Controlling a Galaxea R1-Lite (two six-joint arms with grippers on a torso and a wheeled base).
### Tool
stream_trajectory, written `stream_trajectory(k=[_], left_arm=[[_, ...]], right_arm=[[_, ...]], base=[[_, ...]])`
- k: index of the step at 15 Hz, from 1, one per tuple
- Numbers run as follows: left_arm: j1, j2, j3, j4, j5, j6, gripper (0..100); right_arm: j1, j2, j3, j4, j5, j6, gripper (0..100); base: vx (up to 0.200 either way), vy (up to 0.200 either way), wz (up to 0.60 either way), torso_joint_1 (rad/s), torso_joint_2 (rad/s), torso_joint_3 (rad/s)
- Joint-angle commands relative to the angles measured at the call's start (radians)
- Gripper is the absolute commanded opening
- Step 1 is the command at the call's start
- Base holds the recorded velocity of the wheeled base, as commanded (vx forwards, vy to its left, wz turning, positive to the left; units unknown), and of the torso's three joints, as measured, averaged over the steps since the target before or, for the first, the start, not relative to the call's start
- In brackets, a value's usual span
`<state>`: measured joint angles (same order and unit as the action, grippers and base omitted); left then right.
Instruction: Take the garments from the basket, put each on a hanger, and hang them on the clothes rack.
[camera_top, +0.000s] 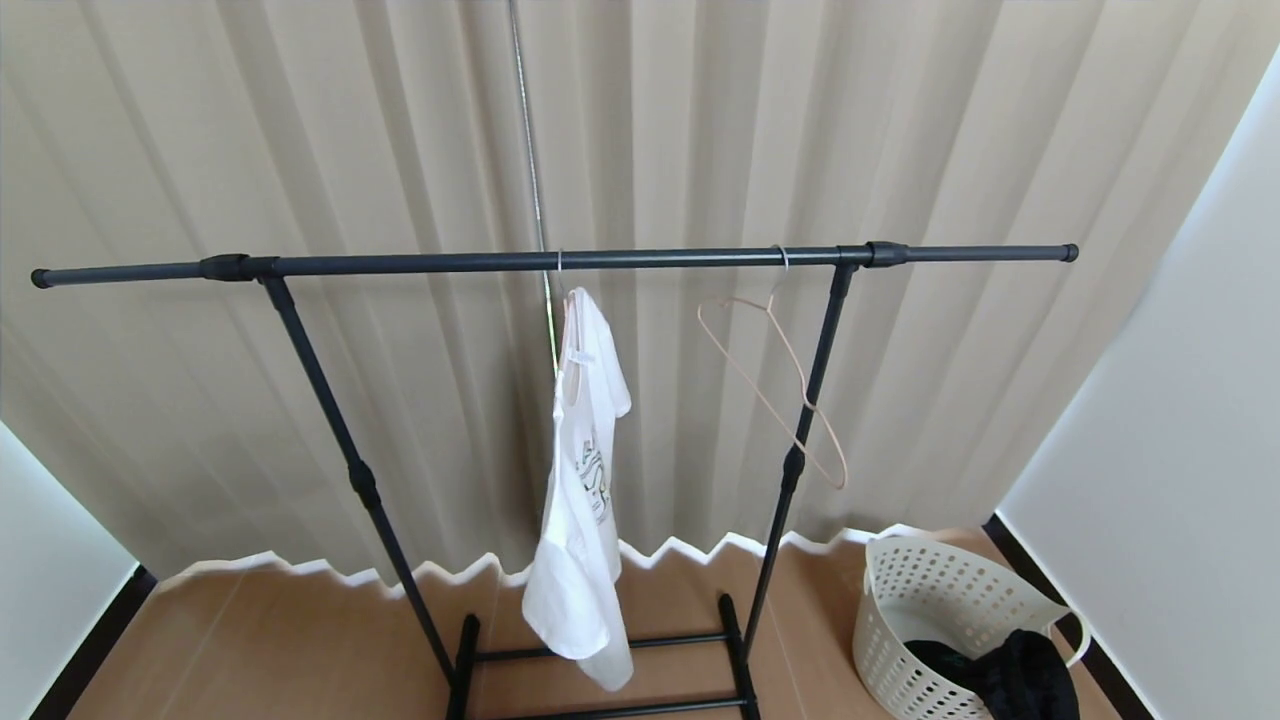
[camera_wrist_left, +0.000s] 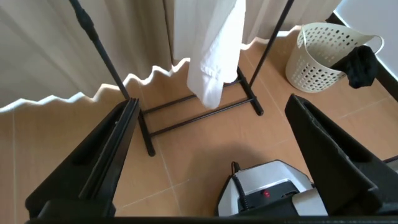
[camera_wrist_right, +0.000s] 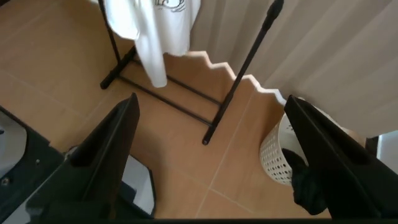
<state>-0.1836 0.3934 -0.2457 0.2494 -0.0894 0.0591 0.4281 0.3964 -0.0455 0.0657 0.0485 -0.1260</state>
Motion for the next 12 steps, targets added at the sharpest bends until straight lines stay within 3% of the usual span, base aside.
stream_trajectory(k=[1,4,5,8,12], left_arm=[[0.000,-0.067,0.068,-0.002,0.000,-0.001,100],[0.000,-0.130,0.100,-0.002,0.020,0.001,100],[0.001,-0.166,0.103,-0.002,0.043,0.001,100],[0.009,-0.219,0.111,-0.007,0.135,0.001,100],[0.039,-0.229,0.175,-0.185,0.221,0.004,100]], right_arm=[[-0.002,-0.111,0.009,0.014,-0.001,0.019,100],[-0.107,-0.116,0.009,0.020,-0.004,0.046,100],[-0.175,-0.145,0.009,0.020,-0.002,0.048,100],[-0.262,-0.177,0.009,0.020,-0.002,0.048,100],[-0.282,-0.195,0.009,0.020,-0.002,0.048,100]], base=[[0.000,0.000,0.00,0.000,0.00,0.000],[0.000,0.000,0.00,0.000,0.00,0.000],[0.000,0.000,0.00,0.000,0.00,0.000],[0.000,0.000,0.00,0.000,0.00,0.000],[0.000,0.000,0.00,0.000,0.00,0.000]])
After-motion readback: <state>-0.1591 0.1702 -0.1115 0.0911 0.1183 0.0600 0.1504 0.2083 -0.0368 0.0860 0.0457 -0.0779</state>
